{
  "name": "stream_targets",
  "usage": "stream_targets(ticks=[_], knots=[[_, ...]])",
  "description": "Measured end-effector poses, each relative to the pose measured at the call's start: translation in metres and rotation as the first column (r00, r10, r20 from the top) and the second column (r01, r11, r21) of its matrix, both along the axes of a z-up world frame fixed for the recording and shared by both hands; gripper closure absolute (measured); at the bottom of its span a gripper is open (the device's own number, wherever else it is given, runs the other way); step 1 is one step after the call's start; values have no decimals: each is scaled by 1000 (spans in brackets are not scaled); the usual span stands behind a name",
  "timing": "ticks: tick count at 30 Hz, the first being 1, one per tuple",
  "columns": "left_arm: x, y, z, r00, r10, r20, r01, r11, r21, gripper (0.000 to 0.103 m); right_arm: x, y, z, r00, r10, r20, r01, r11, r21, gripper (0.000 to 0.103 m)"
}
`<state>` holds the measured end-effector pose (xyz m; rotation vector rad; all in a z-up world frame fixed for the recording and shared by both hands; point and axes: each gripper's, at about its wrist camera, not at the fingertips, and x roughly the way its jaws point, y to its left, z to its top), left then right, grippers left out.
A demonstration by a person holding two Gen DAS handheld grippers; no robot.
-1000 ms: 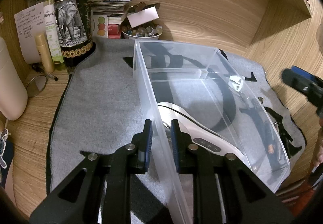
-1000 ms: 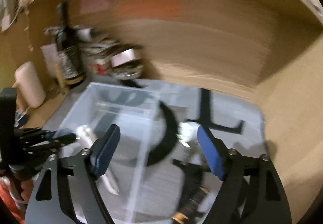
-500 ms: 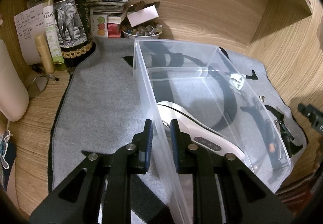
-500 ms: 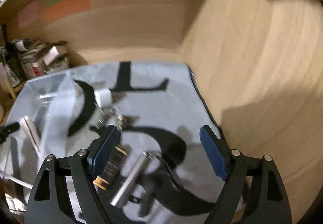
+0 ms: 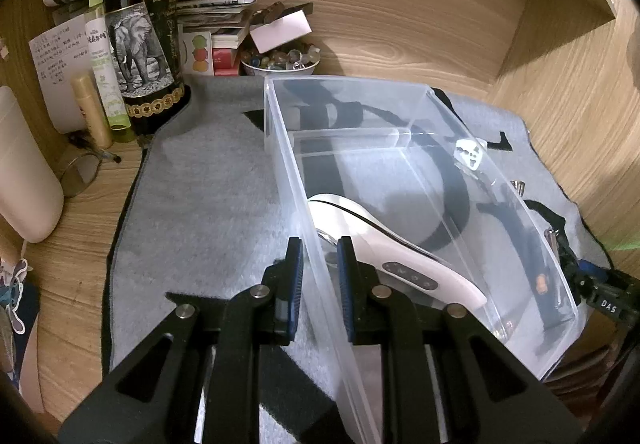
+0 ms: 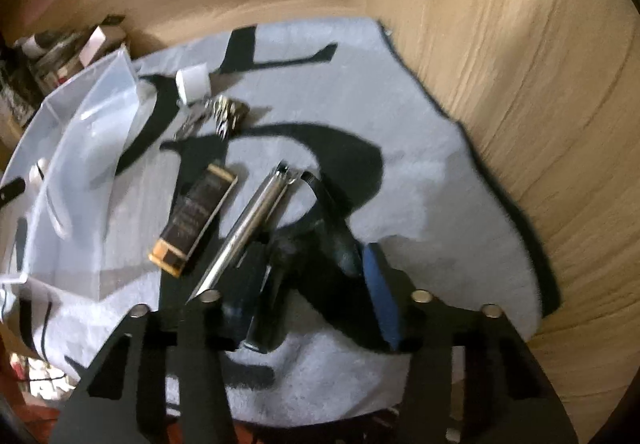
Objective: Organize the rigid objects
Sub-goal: 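Move the right gripper back to the rug and grasp the black plastic piece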
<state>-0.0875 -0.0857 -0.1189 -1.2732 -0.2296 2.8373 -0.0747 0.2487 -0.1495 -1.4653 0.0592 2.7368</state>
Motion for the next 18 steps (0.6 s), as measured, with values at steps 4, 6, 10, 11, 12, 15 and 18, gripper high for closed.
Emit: stream_targets(ticks=[4,6,10,11,12,15,18], knots=[[1,0,0,1000,1,0,-1,1000,5,85,0,0,-2,1000,13,-1,-13,1000,-16,73],[2,0,1,1000,1,-2,-1,1000,8,85,1,-1,-5,1000,19,2,-18,999,-27,78],[2,-1,0,1000,-1,-1,1,1000,11,85,2,-2,-4,1000,19,-11,-19,999,-26,84],[2,-1,0,1000,-2,-1,2,1000,12,85,2,-1,-2,1000,14,-14,-15,999,-31,85],[1,-1,0,1000,-2,-1,2,1000,12,85,0,-2,-2,1000,10,-19,-10,999,-37,85],[2,-1,0,1000,0,-1,0,1000,14,85,0,0,8,999,-4,-48,2,999,-39,87],[1,-1,0,1000,1,-1,-1,1000,13,85,-4,2,22,996,-6,-94,3,999,-37,87]])
